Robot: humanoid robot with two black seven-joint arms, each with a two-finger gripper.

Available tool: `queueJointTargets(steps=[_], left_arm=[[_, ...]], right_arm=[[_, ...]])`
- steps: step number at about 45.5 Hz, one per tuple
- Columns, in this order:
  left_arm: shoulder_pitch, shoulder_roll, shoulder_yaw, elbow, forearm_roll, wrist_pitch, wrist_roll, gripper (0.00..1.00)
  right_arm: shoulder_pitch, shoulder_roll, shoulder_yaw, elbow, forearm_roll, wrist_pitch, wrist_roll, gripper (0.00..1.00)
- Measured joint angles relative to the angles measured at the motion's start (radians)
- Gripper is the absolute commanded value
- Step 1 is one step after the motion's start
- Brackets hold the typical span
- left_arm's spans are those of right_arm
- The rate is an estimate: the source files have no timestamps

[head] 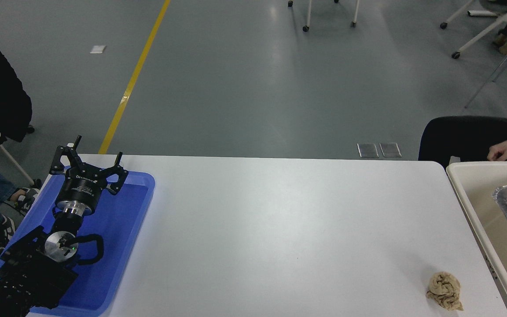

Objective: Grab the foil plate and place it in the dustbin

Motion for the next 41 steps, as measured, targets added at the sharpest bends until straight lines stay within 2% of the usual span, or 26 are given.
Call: queueJointTargets(steps=[3, 4, 6, 30, 41], left_arm=[[0.0, 0.0, 0.0, 0.0, 0.0, 0.0, 0.0, 1.0], [0.0, 0.0, 0.0, 0.0, 0.0, 0.0, 0.0, 1.0], [0.0, 0.0, 0.0, 0.0, 0.0, 0.0, 0.0, 1.0], [0.0, 0.0, 0.0, 0.0, 0.0, 0.0, 0.0, 1.0], [-0.001, -0.001, 0.0, 0.0, 0.0, 0.0, 0.0, 1.0]], right_arm=[[-0.011, 0.011, 0.007, -0.006, 0.002, -0.005, -0.001, 0.0], [-0.014, 0.014, 0.01, -0.007, 0.002, -0.006, -0.001, 0.21], [-0.023, 0.022, 0.018, -0.01, 0.003, -0.009, -0.001, 1.0], [-0.017, 0.059, 0.044, -0.037, 0.025, -0.004, 0.0, 1.0], [0.14, 0.035, 0.029, 0.137, 0.049, 0.059, -0.001, 1.0]])
